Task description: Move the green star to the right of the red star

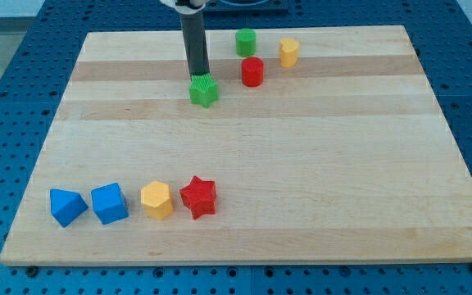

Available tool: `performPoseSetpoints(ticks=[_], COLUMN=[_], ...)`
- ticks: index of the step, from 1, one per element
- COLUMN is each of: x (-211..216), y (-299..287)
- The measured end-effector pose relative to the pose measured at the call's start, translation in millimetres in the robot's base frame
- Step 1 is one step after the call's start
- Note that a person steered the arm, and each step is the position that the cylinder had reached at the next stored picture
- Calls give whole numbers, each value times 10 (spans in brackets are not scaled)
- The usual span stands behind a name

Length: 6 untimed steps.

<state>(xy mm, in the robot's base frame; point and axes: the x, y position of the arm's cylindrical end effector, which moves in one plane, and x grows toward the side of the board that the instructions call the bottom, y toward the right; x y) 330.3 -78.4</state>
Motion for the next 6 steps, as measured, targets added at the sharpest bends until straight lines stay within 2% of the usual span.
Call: performPoseSetpoints(ticks=[4,6], x=[1073,1200], y=[-73,237])
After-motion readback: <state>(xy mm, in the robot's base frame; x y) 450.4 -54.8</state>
